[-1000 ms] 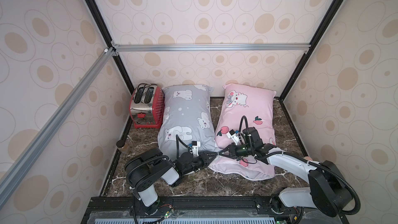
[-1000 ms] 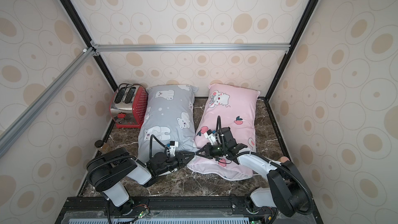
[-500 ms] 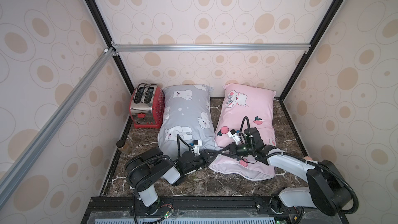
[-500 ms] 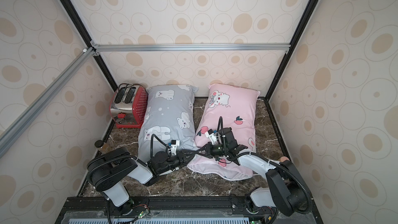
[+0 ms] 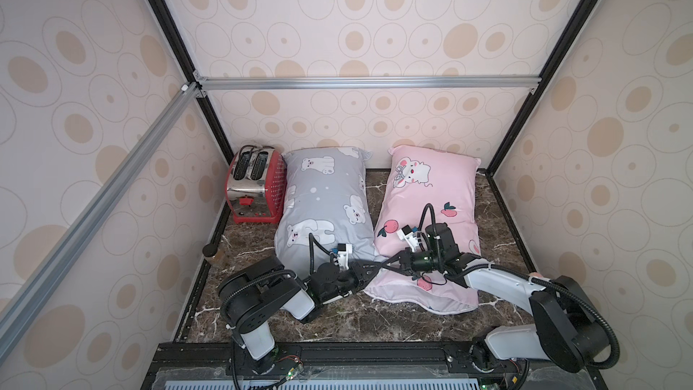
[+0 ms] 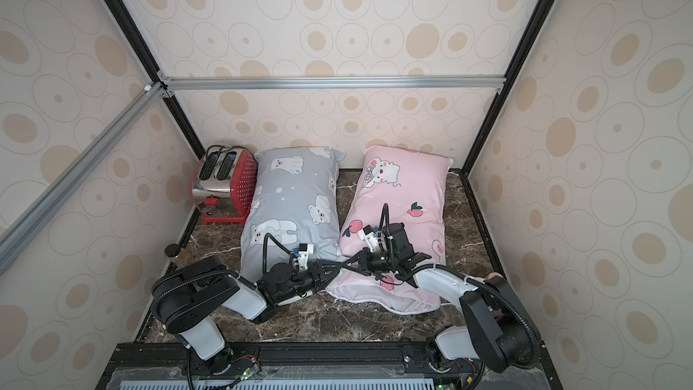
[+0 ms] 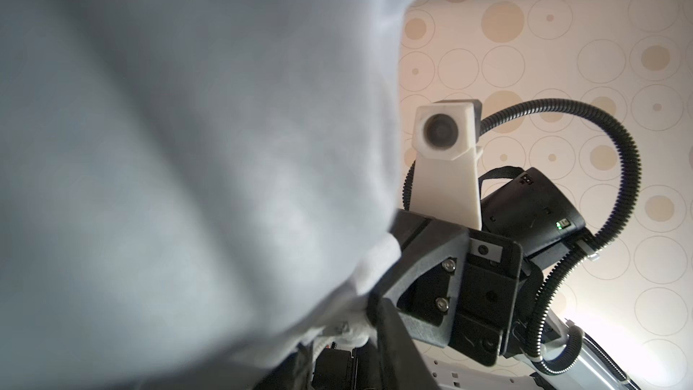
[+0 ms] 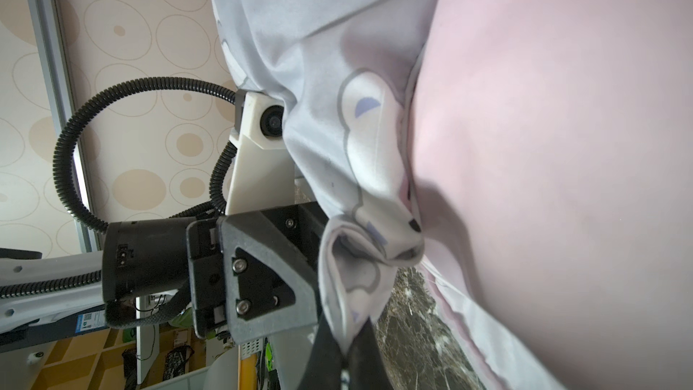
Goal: Zip up pillowcases
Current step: Zip the zipper on the pillowcase.
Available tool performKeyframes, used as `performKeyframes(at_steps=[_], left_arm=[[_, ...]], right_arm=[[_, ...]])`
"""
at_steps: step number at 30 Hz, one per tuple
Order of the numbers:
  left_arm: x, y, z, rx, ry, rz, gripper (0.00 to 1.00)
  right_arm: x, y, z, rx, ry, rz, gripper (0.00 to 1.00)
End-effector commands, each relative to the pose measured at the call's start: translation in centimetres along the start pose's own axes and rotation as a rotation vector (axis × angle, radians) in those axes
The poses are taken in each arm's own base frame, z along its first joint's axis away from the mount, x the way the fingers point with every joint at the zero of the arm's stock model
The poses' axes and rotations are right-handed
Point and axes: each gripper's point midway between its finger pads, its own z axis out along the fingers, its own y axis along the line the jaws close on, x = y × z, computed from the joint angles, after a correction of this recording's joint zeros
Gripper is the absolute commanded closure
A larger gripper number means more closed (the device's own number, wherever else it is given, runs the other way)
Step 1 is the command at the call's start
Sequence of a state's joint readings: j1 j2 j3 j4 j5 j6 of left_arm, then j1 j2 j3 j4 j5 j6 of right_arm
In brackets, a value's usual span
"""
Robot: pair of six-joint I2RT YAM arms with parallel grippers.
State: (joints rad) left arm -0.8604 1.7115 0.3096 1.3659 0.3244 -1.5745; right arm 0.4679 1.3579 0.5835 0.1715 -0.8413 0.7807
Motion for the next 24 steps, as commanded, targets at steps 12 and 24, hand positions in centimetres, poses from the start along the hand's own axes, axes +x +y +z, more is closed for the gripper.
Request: performKeyframes(at_steps=[12,24], left_arm=[[0.4,-1.4,0.8,0.053,0.02,-0.013,0.72],[0.3,-0.2,0.7,0.02,0.016,-0.022,0.8]], right_arm=[[0.7,-1.9,-0.6,0.05,0.009,0.013,1.0],[0.3,-1.2,-0.7,0.021,-0.004,0.012,1.0]])
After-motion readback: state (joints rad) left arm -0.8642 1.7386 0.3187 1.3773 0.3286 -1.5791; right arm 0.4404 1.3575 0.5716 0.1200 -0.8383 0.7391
